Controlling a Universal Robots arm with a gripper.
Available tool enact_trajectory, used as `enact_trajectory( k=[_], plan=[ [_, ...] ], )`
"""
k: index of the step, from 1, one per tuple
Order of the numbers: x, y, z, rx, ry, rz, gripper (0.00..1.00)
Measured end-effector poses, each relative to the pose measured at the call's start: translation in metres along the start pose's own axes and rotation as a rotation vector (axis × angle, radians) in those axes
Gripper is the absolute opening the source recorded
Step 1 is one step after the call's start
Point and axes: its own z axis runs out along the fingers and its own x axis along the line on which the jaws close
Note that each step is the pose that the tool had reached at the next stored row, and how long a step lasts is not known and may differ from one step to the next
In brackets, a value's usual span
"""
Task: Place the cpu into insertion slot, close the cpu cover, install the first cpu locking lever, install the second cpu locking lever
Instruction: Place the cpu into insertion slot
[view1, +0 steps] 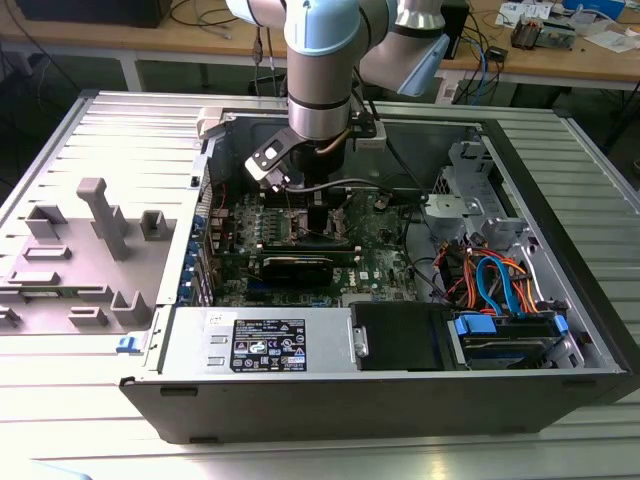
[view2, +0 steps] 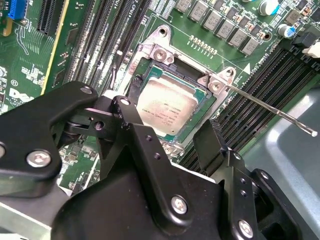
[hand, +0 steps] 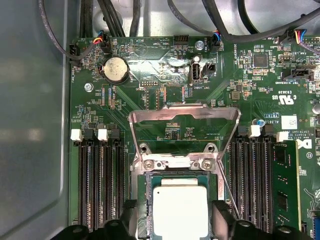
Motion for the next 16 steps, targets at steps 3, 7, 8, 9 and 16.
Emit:
enact_trajectory(
  k=[3,7,8,9,16],
  plan=[
    [0.0,0.0,-0.0002,0.0001,0.0,0.0,0.69],
    [-0.0001,0.0003,-0.0086,0.0001,0.0,0.0,0.69],
    [-0.0001,0.0003,-0.0087,-0.0001,0.0003,0.0,0.69],
    [-0.0001,0.0003,-0.0088,0.0,0.0002,0.0,0.69],
    [-0.0001,0.0003,-0.0092,0.0,0.0001,0.0,0.49]
  ],
)
